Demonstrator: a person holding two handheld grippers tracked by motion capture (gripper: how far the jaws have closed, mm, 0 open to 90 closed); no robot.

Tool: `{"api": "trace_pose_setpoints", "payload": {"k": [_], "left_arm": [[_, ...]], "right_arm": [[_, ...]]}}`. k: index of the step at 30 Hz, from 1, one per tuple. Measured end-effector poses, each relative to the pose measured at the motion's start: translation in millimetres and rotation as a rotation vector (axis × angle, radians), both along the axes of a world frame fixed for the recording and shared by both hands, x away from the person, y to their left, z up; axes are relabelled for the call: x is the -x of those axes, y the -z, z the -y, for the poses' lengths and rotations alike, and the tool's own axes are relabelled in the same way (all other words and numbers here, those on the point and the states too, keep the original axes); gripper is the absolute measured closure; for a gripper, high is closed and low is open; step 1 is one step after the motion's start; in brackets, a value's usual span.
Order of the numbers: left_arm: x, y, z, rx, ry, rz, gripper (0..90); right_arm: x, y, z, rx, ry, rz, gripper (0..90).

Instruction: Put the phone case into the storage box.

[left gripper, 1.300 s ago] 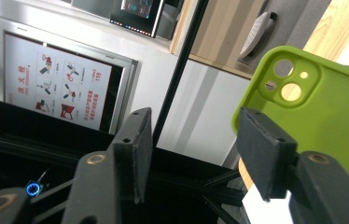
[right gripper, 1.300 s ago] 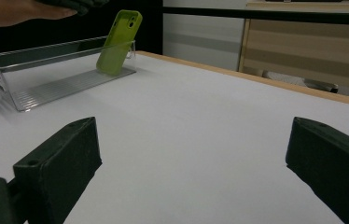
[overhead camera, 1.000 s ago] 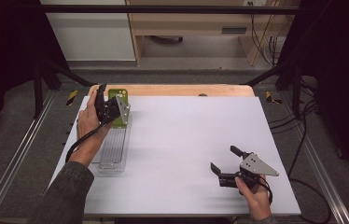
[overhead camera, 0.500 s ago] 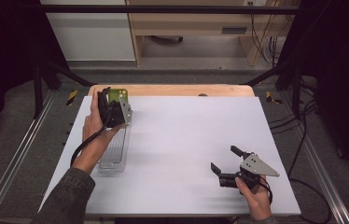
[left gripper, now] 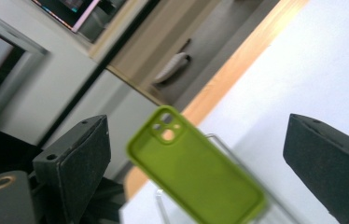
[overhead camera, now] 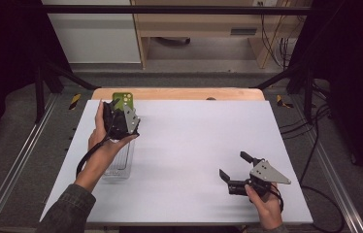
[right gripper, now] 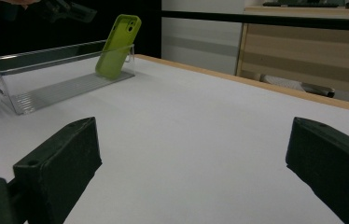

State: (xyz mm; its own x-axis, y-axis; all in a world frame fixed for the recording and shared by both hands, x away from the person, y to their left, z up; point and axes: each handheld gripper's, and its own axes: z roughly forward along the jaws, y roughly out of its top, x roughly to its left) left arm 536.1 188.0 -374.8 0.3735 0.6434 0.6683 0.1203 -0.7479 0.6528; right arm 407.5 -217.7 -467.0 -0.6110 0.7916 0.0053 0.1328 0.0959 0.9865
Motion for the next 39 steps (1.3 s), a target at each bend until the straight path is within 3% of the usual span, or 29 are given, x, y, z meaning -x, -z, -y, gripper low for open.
{"api": "trace_pose_setpoints", "payload": {"k": [9,19,26,34,39], "left_arm": [[6.2,-4.2,-1.5,0.172,0.005,-0.092,6.8],[17.9,-6.7,6.2,0.292,0.050,-0.170,5.0],[23.7,-10.5,11.5,0.326,0.076,-0.168,4.5],[29.3,-18.5,6.8,0.447,0.093,-0.179,4.2],[33.0,-20.2,5.6,0.499,0.110,-0.187,4.2]], "right_arm": [[0.0,-0.1,0.0,-0.002,-0.003,-0.002,3.1],[0.0,0.2,-1.2,0.000,-0.009,-0.003,3.1],[0.4,0.3,-1.7,-0.001,-0.011,-0.004,3.1],[0.4,0.1,-1.4,-0.004,-0.012,-0.005,2.9],[0.3,-0.1,-1.1,-0.005,-0.007,-0.008,2.5]]}}
